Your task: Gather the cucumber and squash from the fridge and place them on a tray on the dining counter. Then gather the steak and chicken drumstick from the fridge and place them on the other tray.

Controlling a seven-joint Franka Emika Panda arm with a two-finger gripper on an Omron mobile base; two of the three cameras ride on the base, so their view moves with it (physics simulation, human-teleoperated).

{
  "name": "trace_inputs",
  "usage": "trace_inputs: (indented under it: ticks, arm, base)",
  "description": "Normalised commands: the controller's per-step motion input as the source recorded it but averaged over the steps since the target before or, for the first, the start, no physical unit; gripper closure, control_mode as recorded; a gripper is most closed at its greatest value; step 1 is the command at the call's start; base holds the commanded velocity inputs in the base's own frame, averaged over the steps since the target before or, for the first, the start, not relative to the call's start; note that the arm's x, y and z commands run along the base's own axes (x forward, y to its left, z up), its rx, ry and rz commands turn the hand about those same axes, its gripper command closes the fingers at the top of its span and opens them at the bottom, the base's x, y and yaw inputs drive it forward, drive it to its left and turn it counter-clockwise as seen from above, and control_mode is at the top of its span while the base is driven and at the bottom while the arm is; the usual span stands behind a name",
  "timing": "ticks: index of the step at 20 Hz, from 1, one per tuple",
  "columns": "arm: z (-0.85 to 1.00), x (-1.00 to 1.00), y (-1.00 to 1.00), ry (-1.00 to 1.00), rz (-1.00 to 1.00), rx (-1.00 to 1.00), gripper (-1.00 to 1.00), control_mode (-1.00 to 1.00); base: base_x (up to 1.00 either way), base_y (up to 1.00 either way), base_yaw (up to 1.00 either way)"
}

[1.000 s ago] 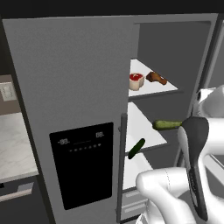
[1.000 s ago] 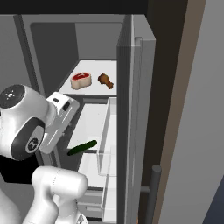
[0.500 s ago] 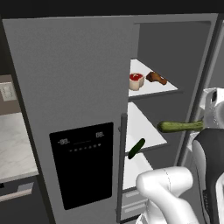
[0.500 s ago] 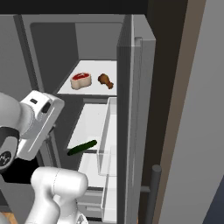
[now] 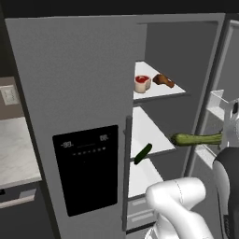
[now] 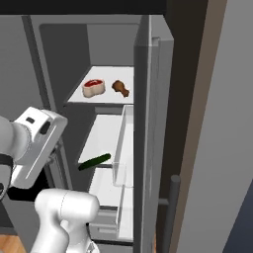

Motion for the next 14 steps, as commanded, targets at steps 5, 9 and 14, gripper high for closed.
trace_inputs:
  ticks: [5,9,14]
  arm:
    - [0.0,0.0,0.0,0.0,0.0,0.0,1.0,1.0]
    - [0.0,0.0,0.0,0.0,0.0,0.0,1.0,1.0]
    - [0.0,0.0,0.0,0.0,0.0,0.0,1.0,1.0]
  base:
    - [-1.0,0.0,0.0]
    - [-1.0,0.09,0.0]
    - [-1.0,0.2,0.02]
